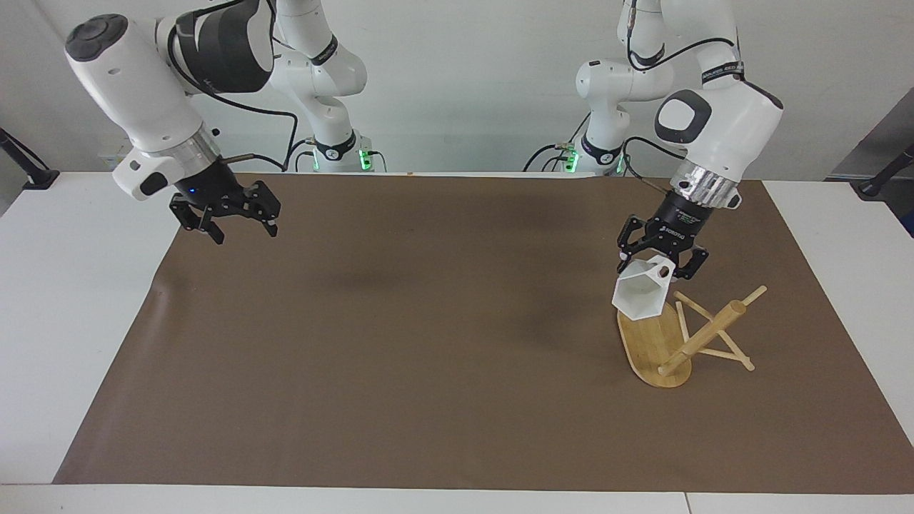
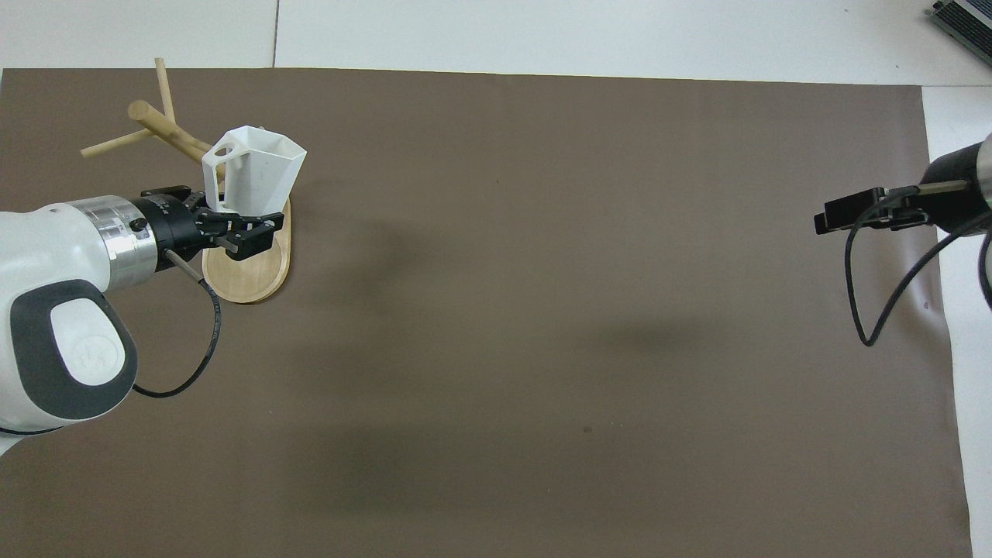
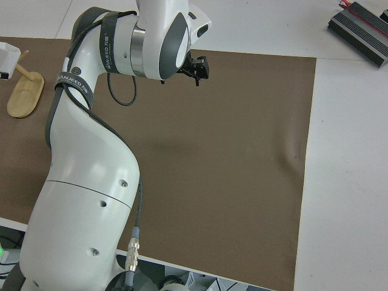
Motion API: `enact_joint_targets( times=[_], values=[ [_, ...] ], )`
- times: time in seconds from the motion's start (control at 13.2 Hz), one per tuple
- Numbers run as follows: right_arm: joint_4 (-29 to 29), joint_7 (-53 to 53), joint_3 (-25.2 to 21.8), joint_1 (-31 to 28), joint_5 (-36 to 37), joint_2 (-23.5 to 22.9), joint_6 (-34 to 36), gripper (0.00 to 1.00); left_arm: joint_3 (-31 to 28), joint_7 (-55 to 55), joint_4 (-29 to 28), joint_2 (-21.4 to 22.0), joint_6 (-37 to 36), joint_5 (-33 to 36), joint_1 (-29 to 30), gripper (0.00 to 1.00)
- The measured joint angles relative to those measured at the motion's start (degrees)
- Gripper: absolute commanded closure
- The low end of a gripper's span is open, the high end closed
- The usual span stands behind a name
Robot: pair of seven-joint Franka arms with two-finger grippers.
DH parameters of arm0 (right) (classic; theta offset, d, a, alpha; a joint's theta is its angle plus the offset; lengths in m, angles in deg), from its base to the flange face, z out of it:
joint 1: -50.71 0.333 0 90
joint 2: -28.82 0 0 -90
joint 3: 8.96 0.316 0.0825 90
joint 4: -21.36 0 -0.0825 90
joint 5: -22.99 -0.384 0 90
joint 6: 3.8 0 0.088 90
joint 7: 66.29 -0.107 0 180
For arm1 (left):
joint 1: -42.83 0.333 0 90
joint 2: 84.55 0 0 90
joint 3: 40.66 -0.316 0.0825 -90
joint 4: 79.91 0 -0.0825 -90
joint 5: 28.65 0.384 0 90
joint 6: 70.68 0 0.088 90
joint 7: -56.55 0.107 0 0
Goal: Hang cup on rack
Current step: 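Move the cup with the left gripper onto a peg of the mug tree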
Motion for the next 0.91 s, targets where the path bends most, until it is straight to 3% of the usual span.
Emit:
enact_joint_targets(
  times=[0.38,0.91],
  values=[
    [0.01,-4.39,-1.71,-0.03,0.02,2.82,4.48,0.0,-0.01,-1.73,0.19,-2.5,4.09,0.0,-0.06,1.0],
    [-0.05,-4.69,-3.79,0.01,4.06,3.03,4.73,0.0,-0.27,-6.51,1.75,-4.99,6.36,0.0,0.2,1.0]
  ],
)
